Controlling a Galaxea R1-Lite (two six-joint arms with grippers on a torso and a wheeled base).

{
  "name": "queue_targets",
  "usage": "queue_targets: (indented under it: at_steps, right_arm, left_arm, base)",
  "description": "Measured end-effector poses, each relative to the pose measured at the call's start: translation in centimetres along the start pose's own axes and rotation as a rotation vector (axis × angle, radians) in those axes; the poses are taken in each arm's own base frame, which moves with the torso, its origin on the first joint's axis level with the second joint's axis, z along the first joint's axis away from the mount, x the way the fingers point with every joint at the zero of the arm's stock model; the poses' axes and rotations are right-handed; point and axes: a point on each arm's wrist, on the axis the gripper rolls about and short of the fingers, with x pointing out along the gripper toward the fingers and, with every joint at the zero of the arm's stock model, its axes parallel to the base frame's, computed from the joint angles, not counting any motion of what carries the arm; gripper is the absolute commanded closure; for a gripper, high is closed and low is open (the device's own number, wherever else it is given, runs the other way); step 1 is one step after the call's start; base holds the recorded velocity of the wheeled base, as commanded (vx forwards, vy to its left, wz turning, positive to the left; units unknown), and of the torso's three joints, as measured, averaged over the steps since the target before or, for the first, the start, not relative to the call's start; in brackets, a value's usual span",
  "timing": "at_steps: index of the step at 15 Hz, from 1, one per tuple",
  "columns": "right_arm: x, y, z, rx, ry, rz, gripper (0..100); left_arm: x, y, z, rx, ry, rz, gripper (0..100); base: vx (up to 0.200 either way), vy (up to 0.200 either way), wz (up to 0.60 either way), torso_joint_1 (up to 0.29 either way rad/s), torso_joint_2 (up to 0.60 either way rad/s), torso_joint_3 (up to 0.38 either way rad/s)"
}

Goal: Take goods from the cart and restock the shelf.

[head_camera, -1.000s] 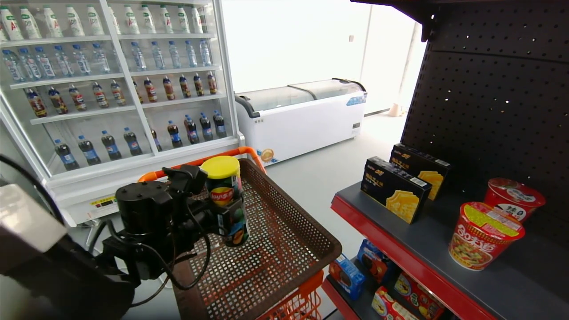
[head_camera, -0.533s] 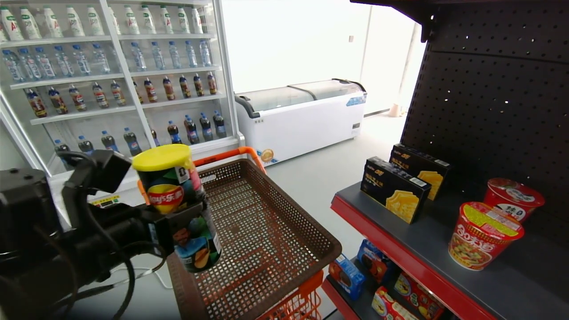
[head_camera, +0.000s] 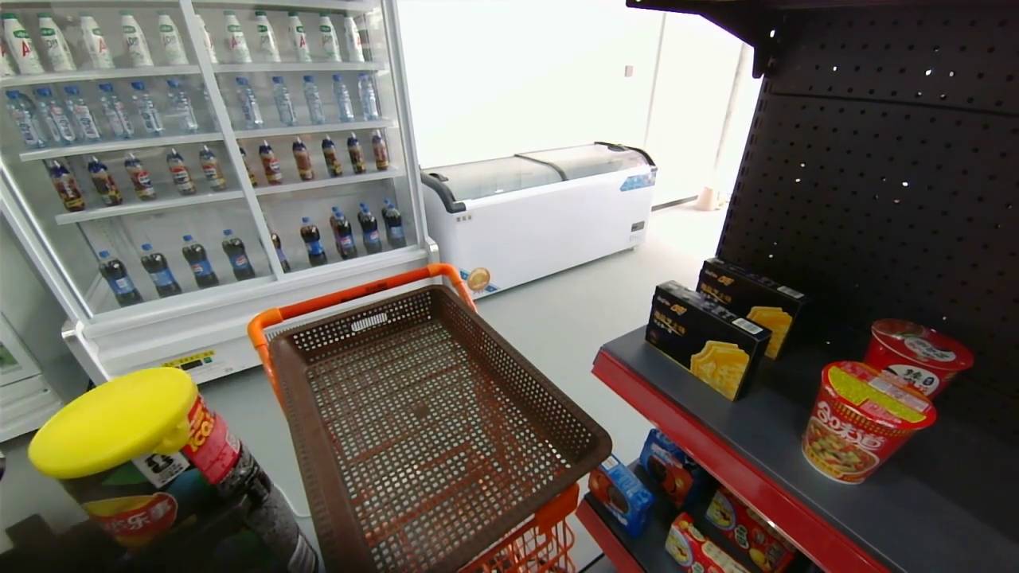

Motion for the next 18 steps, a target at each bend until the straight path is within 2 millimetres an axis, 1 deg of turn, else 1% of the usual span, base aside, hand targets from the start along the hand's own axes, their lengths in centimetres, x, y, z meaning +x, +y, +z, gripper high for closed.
queue_targets:
  at_steps: [3, 6, 10, 12, 15, 18]
  right_arm:
    - [0.0, 0.0, 0.0, 0.0, 0.0, 0.0, 0]
    - [0.0, 0.0, 0.0, 0.0, 0.0, -0.001, 0]
    - [0.0, 0.0, 0.0, -0.007, 0.002, 0.009, 0]
    - [0.0, 0.1, 0.0, -0.019, 0.005, 0.048, 0]
    - [0.0, 0.1, 0.0, -0.02, 0.005, 0.051, 0]
    - [0.0, 0.1, 0.0, -0.019, 0.006, 0.051, 0]
  left_arm:
    - [-1.4, 0.1, -0.4, -0.01, -0.042, 0.028, 100]
    - [-2.3, 0.1, -0.2, -0.013, -0.092, 0.05, 100]
    - [-3.3, 0.0, -0.5, -0.018, -0.09, 0.075, 100]
    - [-3.8, 0.0, -0.7, -0.022, -0.075, 0.085, 100]
    - [-4.5, -0.2, 0.0, -0.017, -0.104, 0.084, 100]
    - [-4.7, -0.4, 0.5, -0.013, -0.125, 0.083, 100]
  base:
    - [0.0, 0.0, 0.0, 0.0, 0.0, 0.0]
    - [0.0, 0.0, 0.0, 0.0, 0.0, 0.0]
    - [0.0, 0.0, 0.0, 0.0, 0.0, 0.0]
    - [0.0, 0.0, -0.6, 0.002, 0.0, 0.002]
    - [0.0, 0.0, -0.6, 0.003, 0.0, 0.005]
    - [0.0, 0.0, -0.6, 0.006, 0.0, 0.005]
